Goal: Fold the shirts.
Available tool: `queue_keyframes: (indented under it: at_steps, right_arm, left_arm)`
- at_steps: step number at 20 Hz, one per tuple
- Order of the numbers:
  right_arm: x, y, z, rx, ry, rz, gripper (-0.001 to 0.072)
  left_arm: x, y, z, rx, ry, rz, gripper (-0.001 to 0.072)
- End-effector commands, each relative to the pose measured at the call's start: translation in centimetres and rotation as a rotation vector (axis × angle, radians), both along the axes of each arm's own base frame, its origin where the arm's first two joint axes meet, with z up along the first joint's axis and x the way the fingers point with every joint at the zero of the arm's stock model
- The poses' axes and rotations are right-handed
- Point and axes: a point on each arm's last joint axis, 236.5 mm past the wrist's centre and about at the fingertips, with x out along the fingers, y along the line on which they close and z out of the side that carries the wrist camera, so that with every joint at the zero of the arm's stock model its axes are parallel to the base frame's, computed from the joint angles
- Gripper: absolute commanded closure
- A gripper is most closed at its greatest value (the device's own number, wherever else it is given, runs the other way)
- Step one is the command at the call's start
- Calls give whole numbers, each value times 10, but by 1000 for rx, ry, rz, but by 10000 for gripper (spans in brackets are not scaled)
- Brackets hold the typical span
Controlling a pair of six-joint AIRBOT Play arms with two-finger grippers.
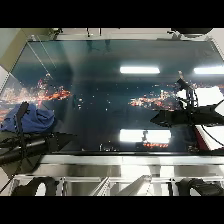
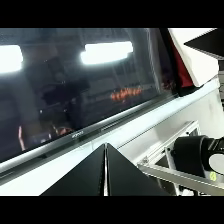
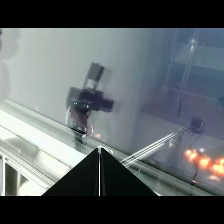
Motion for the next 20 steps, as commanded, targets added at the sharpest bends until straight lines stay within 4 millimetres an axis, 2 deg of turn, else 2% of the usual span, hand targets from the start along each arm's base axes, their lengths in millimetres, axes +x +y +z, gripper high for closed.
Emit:
queue_keyframes:
  at_steps: [1,2,3,4,5,6,7,8,10,11,12,14,16,17,18,20]
  right_arm:
    - [0,0,0,0,0,1,697]
    - [0,0,0,0,0,1,697]
    - [0,0,0,0,0,1,697]
    - [0,0,0,0,0,1,697]
    - [0,0,0,0,0,1,697]
    - [0,0,0,0,0,1,697]
    - [0,0,0,0,0,1,696]
    - [0,0,0,0,0,1,697]
    - [0,0,0,0,0,1,697]
    - [0,0,0,0,0,1,697]
    - [0,0,0,0,0,1,697]
    - [0,0,0,0,0,1,697]
    - [0,0,0,0,0,1,697]
    - [0,0,0,0,0,1,697]
    - [0,0,0,0,0,1,697]
    - [0,0,0,0,0,1,697]
  left_arm:
    - [6,3,1,4,-14,23,705]
    - [13,6,2,7,-32,51,567]
    - [23,12,3,20,-56,91,326]
    - [33,24,3,73,-89,133,38]
    - [46,45,4,153,-118,197,-13]
    - [57,71,8,245,-144,274,-13]
    - [69,107,16,352,-172,377,-13]
    - [77,151,29,453,-185,515,-13]
    - [80,237,51,608,-150,769,-13]
    - [77,275,55,646,-113,873,-13]
    - [72,313,56,654,-67,984,-11]
    - [70,372,42,602,0,1160,-12]
    - [71,410,7,526,96,1247,-12]
    - [68,420,-15,507,164,1252,-12]
    - [65,425,-41,476,244,1246,-12]
    - [64,425,-87,423,377,1202,-12]
